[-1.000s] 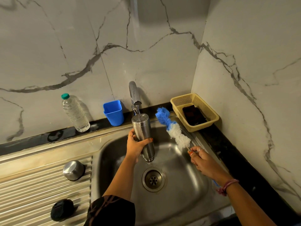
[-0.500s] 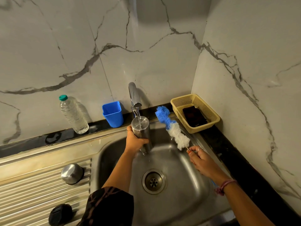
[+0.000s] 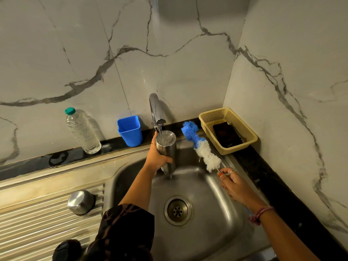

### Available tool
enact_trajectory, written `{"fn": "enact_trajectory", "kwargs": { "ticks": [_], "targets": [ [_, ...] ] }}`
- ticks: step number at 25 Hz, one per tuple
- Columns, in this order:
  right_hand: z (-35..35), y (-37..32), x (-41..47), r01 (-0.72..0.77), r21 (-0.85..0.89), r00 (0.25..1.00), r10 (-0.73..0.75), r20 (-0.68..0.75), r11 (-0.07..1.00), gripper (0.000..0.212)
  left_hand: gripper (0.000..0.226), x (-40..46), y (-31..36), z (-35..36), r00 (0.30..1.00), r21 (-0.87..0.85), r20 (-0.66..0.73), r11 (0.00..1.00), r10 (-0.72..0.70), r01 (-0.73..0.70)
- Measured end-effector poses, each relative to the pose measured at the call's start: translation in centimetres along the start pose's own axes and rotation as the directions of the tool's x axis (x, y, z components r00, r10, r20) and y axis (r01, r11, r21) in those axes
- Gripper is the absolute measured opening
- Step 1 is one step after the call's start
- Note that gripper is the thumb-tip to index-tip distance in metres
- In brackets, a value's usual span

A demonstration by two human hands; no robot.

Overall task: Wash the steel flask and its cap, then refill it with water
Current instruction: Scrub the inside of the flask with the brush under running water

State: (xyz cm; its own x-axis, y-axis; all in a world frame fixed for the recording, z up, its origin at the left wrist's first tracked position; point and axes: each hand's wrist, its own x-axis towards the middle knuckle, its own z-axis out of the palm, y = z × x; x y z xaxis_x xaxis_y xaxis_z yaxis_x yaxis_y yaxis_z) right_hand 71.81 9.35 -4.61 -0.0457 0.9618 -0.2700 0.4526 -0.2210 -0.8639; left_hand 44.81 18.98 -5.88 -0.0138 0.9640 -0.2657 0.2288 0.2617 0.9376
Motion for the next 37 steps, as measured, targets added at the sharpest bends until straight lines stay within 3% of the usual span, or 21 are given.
{"fn": "enact_trajectory", "kwargs": {
  "ticks": [7,15,20,24,30,37],
  "targets": [
    [0.0,0.0,0.2,-0.012,-0.007,1.0,0.012,0.004,1.0,0.01,0.129,0.1,0.2,-0.3,1.0,0.015,0.026,1.0,-0.015,0.015],
    [0.6,-0.1,-0.1,-0.026,-0.013,1.0,0.026,0.003,1.0,0.012,0.131,0.1,1.3,-1.3,0.997,0.193,0.078,0.98,0.029,-0.043],
    [0.8,-0.3,-0.2,-0.033,-0.016,0.999,0.033,0.007,0.999,0.012,0.131,-0.3,1.6,-1.4,0.996,0.219,0.088,0.974,0.032,-0.051],
    [0.3,-0.1,-0.6,-0.008,-0.078,1.0,0.008,-0.007,0.997,0.009,0.126,-1.7,1.0,-0.9,0.999,0.2,0.049,0.979,0.018,-0.028],
    [-0.7,0.7,-1.9,0.017,-0.107,1.0,-0.017,0.003,0.994,0.011,0.095,-5.9,-0.1,-0.3,0.994,0.134,-0.091,0.988,-0.068,0.08],
    [-1.5,1.0,-3.9,0.064,-0.144,0.997,-0.058,0.049,0.987,0.011,0.085,-10.2,-1.5,0.4,0.972,0.007,-0.223,0.997,-0.069,0.073]
  ]
}}
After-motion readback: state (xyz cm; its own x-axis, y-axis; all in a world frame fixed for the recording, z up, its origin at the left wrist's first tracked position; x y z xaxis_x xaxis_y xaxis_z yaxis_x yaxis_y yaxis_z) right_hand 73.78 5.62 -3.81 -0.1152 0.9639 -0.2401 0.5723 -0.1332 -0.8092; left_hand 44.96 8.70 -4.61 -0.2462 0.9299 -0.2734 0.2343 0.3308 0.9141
